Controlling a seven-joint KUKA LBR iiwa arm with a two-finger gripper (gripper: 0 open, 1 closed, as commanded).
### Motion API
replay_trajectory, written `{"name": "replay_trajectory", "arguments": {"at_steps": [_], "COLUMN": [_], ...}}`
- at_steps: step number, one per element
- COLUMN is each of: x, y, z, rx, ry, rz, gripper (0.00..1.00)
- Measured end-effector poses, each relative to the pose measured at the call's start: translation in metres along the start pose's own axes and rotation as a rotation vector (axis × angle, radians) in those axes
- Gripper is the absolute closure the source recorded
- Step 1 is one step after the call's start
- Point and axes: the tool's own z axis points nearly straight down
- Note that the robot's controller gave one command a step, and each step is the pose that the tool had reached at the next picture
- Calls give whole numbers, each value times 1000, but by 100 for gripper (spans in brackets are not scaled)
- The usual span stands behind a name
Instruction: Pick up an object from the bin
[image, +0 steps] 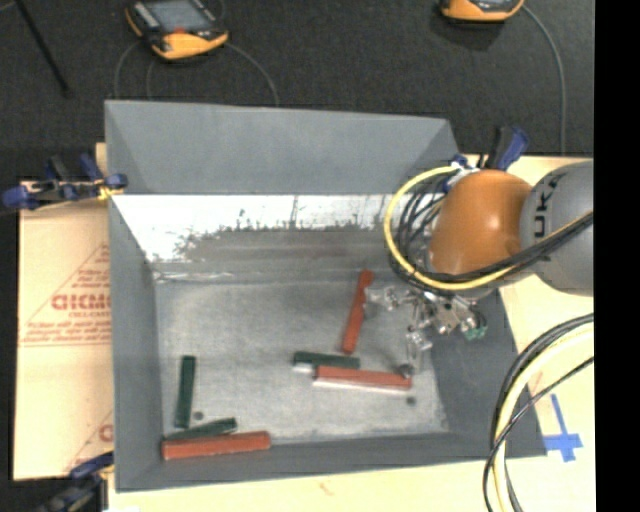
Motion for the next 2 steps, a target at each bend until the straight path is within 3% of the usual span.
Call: {"name": "replay_trajectory", "arguments": {"at_steps": [1, 2], "x": [-1, 14], "y": [0, 28], "z": [0, -1], "rx": [-1, 2], "ry": [-1, -4], "rz": [1, 172], "gripper": [0, 0]}}
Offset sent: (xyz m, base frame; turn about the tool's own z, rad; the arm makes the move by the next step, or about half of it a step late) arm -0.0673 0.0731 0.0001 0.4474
